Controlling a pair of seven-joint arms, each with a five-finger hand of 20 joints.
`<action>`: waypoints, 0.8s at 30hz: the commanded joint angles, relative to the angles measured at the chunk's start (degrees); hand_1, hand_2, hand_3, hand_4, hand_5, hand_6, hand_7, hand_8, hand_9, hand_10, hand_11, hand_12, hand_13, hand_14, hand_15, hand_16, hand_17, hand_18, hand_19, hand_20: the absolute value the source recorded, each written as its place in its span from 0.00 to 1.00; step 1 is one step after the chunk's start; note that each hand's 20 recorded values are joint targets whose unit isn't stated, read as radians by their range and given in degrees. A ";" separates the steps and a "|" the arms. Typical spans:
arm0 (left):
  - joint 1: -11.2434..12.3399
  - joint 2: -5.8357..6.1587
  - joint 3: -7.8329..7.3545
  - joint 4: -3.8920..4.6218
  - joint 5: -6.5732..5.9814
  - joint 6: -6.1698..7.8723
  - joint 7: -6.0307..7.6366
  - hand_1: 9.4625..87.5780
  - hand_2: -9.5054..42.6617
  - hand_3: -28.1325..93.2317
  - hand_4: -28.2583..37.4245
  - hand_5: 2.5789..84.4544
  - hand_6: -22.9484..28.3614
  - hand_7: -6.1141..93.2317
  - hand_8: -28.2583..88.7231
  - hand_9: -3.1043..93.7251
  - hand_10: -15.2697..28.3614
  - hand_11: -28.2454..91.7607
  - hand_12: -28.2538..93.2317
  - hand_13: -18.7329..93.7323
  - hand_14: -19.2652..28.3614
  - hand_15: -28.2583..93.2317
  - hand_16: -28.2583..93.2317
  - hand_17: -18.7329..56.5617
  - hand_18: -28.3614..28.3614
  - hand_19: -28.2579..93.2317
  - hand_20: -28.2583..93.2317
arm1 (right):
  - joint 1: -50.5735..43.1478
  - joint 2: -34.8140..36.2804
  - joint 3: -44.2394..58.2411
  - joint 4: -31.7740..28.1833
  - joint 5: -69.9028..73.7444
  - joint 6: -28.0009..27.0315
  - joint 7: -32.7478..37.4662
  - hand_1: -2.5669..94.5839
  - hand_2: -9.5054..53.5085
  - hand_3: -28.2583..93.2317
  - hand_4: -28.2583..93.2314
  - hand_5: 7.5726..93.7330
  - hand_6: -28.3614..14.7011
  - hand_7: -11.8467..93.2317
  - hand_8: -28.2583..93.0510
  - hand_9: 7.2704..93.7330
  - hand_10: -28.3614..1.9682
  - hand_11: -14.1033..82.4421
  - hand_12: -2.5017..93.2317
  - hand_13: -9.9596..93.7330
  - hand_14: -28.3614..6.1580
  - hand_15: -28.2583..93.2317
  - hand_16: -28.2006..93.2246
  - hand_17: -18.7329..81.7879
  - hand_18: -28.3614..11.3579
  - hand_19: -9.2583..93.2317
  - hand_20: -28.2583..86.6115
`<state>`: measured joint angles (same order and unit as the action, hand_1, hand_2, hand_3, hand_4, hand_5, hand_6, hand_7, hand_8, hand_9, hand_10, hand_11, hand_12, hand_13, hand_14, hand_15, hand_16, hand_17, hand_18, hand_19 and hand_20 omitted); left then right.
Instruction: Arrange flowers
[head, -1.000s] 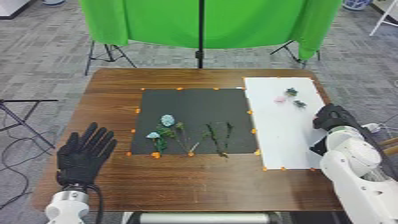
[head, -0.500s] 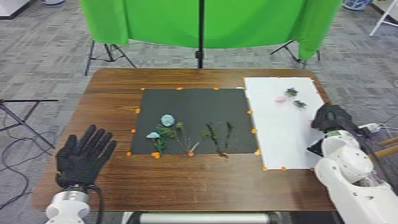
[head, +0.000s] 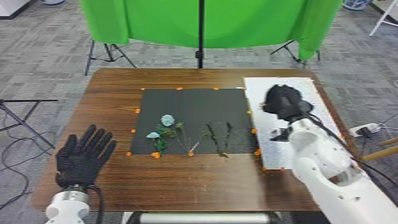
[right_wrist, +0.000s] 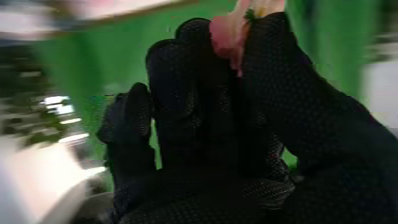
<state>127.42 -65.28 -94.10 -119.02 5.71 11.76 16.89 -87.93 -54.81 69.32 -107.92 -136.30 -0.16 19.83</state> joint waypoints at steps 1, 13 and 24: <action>-0.04 0.29 0.70 0.50 0.43 0.42 -1.00 0.22 0.44 0.87 0.00 0.50 0.68 0.14 0.17 0.41 0.74 0.40 0.31 0.41 0.78 0.54 0.16 0.14 0.79 0.58 0.35 | 9.10 -8.60 -11.87 2.66 -4.10 -3.25 -7.81 0.61 0.00 0.80 0.00 0.71 0.64 0.44 0.18 0.73 0.55 0.39 0.41 0.68 0.55 0.74 0.52 0.49 0.16 0.95 0.66; -2.00 0.86 1.31 1.39 0.65 0.21 -1.92 0.22 0.44 0.87 0.00 0.50 0.68 0.14 0.17 0.41 0.74 0.40 0.30 0.41 0.78 0.54 0.16 0.14 0.79 0.58 0.35 | 14.05 -15.97 -22.56 7.66 -10.60 -6.04 -12.87 0.60 0.00 0.82 0.00 0.70 0.65 0.43 0.17 0.71 0.55 0.41 0.38 0.67 0.56 0.74 0.51 0.49 0.16 0.95 0.66; -2.16 1.36 2.29 1.24 0.62 -0.88 -1.79 0.22 0.44 0.87 0.00 0.50 0.68 0.14 0.17 0.41 0.74 0.40 0.30 0.41 0.78 0.54 0.16 0.14 0.79 0.58 0.35 | 16.26 -19.80 -25.81 14.76 -16.62 -4.85 -10.48 0.60 0.00 0.83 0.00 0.69 0.65 0.42 0.16 0.69 0.55 0.43 0.35 0.66 0.56 0.74 0.51 0.48 0.15 0.95 0.66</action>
<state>125.12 -64.05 -92.88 -118.27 6.14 11.72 15.75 -72.50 -73.38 44.50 -94.96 -150.61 -5.87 6.77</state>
